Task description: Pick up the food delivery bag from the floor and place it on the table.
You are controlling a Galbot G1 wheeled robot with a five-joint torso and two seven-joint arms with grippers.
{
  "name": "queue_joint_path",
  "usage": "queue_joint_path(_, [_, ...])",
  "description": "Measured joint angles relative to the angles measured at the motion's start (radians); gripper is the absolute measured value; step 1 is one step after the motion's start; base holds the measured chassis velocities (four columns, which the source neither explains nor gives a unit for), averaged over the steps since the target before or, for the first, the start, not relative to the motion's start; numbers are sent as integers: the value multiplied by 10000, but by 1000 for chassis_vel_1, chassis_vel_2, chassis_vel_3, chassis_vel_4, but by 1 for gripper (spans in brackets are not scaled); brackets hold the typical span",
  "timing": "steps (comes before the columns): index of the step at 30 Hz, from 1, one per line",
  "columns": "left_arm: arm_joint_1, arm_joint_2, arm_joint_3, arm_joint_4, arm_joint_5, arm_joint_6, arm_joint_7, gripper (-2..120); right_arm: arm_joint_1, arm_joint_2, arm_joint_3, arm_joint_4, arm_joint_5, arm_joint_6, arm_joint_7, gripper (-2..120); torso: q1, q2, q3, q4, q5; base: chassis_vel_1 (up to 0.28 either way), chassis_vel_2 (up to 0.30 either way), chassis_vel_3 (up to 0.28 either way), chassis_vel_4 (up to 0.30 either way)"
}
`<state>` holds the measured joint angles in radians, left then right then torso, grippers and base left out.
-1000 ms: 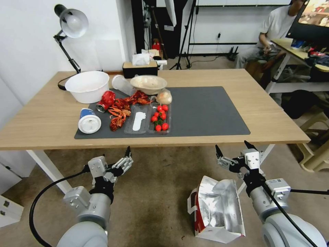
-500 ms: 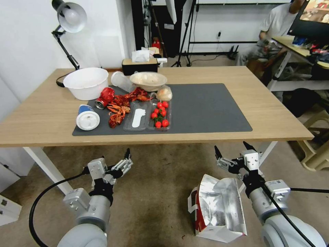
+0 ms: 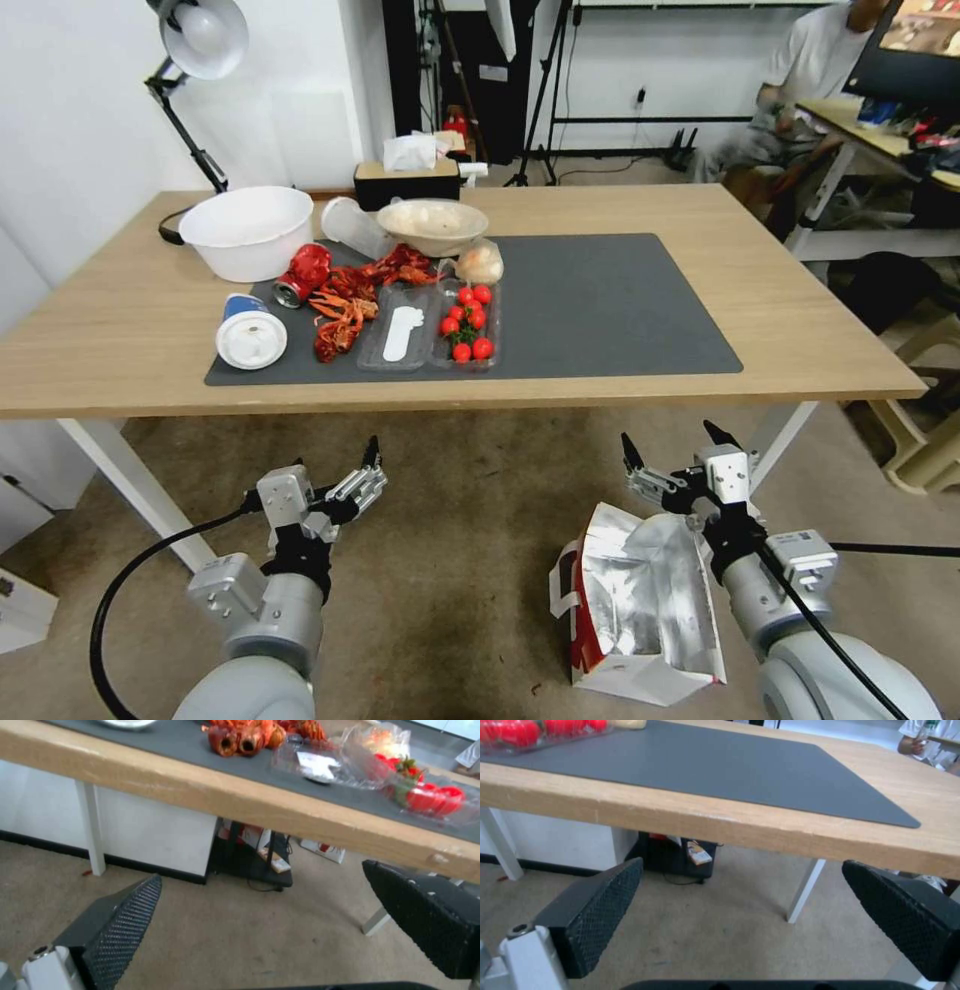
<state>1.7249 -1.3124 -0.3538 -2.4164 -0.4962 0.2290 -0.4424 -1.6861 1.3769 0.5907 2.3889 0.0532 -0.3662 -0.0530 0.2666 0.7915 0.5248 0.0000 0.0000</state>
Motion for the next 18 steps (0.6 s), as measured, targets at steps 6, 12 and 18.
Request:
queue_joint_path(6, [-30,6,6,51,0,-1,7,100,-23,33,-2,-82,43,5,-13,100,-115,-287,-169,0,0,0,0,0,0])
queue_joint_path(12, [-77,23,15,92,-6,-1,12,100,19,52,-6,-121,47,12,-20,100,-214,-526,-310,0,0,0,0,0,0])
queue_joint_path(18, [-127,65,16,148,-36,-1,15,100,49,44,7,-167,54,10,-28,100,-320,-775,-449,0,0,0,0,0,0])
